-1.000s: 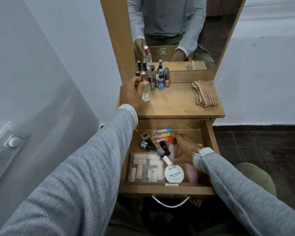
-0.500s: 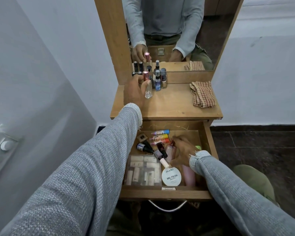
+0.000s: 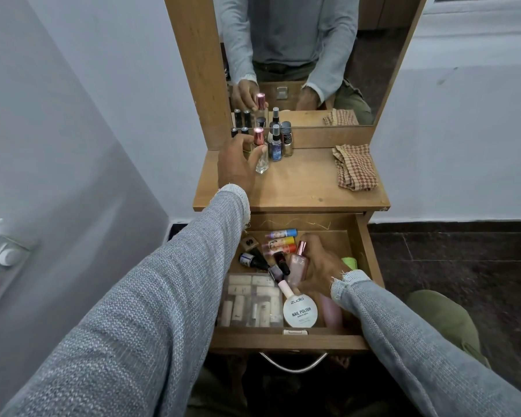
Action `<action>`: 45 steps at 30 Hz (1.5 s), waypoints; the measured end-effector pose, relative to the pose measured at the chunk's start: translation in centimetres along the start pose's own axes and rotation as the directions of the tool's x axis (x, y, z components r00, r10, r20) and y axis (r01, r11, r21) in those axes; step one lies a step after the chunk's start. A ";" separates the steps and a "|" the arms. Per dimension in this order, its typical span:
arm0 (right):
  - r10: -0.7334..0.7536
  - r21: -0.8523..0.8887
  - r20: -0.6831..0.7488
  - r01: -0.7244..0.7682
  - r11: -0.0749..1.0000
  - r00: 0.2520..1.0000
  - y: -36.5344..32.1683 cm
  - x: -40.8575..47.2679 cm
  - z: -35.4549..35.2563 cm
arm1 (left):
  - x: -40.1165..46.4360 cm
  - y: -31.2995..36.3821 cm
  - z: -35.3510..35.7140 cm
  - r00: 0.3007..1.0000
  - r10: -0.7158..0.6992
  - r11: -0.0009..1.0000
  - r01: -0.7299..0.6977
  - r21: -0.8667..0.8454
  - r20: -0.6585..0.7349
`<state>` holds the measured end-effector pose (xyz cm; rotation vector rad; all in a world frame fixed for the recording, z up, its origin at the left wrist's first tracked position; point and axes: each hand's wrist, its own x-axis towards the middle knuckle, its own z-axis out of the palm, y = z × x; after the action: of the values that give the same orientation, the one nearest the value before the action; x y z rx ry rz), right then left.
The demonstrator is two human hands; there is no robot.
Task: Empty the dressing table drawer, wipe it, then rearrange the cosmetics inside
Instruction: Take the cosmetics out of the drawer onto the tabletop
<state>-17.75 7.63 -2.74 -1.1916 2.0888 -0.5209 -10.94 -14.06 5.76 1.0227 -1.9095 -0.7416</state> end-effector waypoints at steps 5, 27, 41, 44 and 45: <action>0.010 0.267 0.013 -0.013 0.964 1.000 -0.2 -0.4 -0.2 | -0.7 -0.7 -0.1 0.997 -0.049 0.994 0.055 -0.093 0.056; -0.404 -0.023 -0.558 0.473 0.881 0.725 -7.1 3.5 -10.3 | -1.3 -2.6 0.2 0.993 -0.073 0.997 0.073 0.014 0.089; -0.427 -0.135 -0.558 0.429 0.893 0.712 -9.3 10.6 -11.0 | -1.0 -2.8 0.6 0.994 -0.058 0.996 0.051 0.078 0.088; -0.413 -0.133 -0.575 0.417 0.899 0.707 -9.3 10.8 -10.7 | -1.0 -2.8 0.6 0.995 -0.048 0.995 0.041 0.095 0.083; -0.406 -0.126 -0.578 0.414 0.902 0.708 -9.3 10.8 -10.5 | -1.0 -2.8 0.6 0.995 -0.051 0.995 0.043 0.095 0.083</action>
<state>-23.66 -6.22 6.60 -1.6614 2.3012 -1.2602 -10.09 -14.51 2.88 1.1124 -2.0154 -0.7389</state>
